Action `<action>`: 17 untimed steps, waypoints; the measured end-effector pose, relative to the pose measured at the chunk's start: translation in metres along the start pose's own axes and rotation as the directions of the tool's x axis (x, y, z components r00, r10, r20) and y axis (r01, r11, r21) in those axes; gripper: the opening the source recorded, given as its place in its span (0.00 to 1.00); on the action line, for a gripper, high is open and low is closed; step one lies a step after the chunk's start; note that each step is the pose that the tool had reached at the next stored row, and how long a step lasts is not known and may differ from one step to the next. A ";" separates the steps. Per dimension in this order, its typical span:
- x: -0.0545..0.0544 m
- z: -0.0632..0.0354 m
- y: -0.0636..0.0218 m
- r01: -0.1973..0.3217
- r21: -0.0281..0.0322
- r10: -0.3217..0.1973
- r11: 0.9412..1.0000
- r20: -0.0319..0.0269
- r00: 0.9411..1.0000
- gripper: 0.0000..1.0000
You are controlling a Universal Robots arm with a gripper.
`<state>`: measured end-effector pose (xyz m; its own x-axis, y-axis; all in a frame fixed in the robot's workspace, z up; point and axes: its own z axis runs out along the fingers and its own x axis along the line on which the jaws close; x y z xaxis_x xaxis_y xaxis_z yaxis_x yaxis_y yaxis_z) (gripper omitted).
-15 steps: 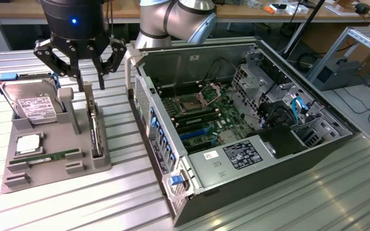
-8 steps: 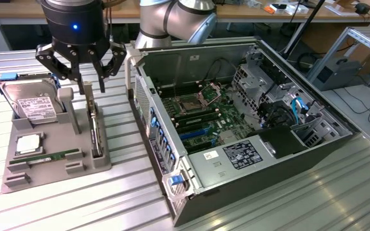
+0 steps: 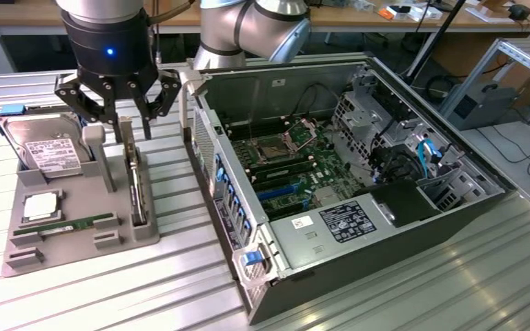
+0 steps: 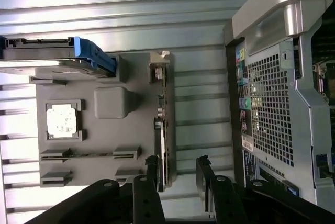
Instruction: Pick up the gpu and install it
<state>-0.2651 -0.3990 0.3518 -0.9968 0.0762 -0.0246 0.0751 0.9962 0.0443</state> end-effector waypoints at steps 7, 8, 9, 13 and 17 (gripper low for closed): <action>0.001 0.0073 -0.0004 0.000 0.000 0.000 1.000 0.000 1.000 0.42; 0.001 0.0083 -0.0004 0.000 0.000 0.000 1.000 0.000 1.000 0.42; 0.001 0.0100 -0.0005 0.000 0.000 0.000 1.000 0.000 1.000 0.42; 0.001 0.0138 -0.0007 0.000 0.000 0.000 1.000 0.000 1.000 0.42; 0.002 0.0196 -0.0010 0.000 0.000 0.000 1.000 0.000 1.000 0.42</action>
<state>-0.2663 -0.3989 0.3321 -0.9968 0.0762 -0.0246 0.0751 0.9962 0.0443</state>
